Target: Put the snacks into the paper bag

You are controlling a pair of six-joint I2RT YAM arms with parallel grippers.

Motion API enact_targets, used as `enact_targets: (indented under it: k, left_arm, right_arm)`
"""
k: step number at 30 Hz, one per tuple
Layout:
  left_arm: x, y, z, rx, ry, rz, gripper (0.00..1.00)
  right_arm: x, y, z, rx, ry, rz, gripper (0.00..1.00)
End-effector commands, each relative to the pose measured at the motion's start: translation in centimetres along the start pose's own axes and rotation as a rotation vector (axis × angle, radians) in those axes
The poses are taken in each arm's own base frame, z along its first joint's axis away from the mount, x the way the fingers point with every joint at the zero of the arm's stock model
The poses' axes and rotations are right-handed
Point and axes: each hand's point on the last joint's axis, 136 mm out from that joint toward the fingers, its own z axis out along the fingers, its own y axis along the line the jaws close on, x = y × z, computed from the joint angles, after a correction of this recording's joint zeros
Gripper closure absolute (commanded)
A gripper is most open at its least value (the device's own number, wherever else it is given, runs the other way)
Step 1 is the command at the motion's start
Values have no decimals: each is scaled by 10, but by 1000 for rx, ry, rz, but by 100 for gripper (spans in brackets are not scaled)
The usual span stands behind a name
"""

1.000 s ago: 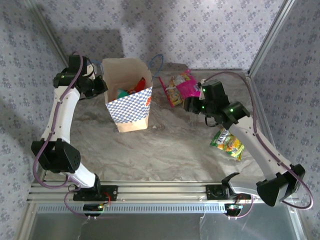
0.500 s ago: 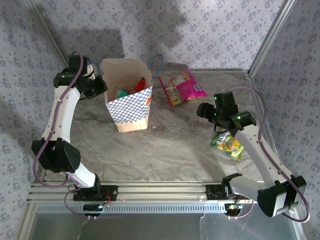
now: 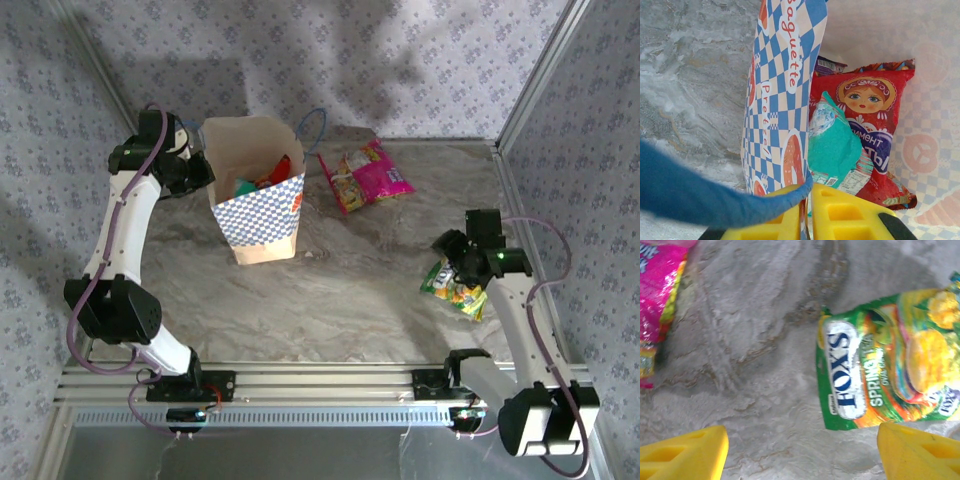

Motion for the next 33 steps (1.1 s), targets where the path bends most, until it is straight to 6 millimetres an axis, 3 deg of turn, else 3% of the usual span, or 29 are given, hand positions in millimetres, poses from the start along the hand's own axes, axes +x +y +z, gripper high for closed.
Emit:
enact_targets:
  k: [1, 6, 16, 28, 33]
  left_arm:
    - [-3, -3, 1, -3, -1, 16, 87]
    - [-2, -3, 4, 1, 7, 12, 87]
    - [-1, -2, 7, 0, 17, 10, 87]
    - [0, -1, 14, -3, 27, 6, 87]
    - [0, 0, 14, -8, 30, 11, 87]
  right_arm:
    - [11, -25, 4, 43, 41, 131, 20]
    - [18, -50, 12, 82, 82, 242, 20]
    - [36, -81, 26, 136, 151, 403, 20]
    - [56, -89, 48, 102, 222, 535, 17]
    - [56, -87, 58, 94, 231, 569, 15]
